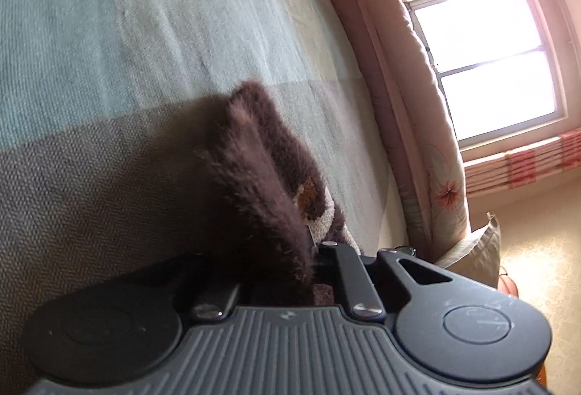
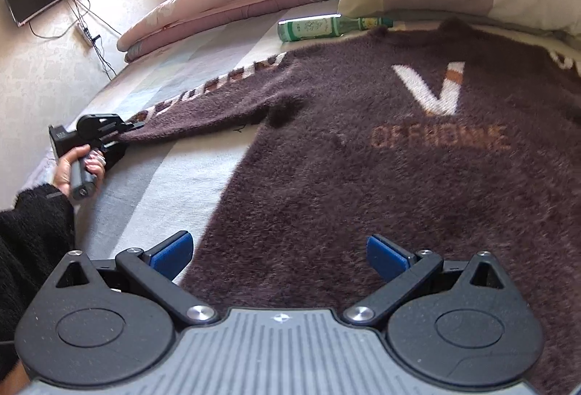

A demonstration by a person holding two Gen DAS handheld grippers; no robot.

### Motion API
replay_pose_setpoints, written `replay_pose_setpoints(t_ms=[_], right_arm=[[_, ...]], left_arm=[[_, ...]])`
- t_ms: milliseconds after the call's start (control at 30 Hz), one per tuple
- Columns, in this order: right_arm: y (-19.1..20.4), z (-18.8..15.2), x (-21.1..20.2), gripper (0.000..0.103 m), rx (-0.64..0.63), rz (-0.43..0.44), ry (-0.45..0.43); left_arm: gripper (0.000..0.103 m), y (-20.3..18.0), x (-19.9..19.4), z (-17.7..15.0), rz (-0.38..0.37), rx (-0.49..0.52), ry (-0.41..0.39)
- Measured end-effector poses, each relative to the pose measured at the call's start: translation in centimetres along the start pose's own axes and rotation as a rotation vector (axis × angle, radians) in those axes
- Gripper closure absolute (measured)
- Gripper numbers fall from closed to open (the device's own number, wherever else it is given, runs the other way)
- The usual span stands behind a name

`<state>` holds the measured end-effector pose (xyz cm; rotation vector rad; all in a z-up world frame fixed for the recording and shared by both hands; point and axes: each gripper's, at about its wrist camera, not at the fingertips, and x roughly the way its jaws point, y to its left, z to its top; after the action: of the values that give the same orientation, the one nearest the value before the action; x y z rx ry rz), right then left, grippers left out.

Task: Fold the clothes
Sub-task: 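Lift the lettered sleeve cuff up with the left gripper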

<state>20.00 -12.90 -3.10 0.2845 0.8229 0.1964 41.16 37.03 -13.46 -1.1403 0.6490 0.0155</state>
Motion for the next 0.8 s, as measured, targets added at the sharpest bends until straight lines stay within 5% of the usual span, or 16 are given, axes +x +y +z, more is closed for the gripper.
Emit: replay_pose_setpoints(t_ms=[167, 800], right_arm=[[-0.4, -0.1, -1.3, 0.000, -0.026, -0.001, -0.013], [-2.5, -2.8, -6.3, 0.000, -0.110, 0.001, 0.000]], left_arm=[[0.097, -3.3, -0.3, -0.7, 0.081, 0.136, -0.002], [0.097, -17.7, -3.8, -5.5, 0.050, 0.389, -0.039]])
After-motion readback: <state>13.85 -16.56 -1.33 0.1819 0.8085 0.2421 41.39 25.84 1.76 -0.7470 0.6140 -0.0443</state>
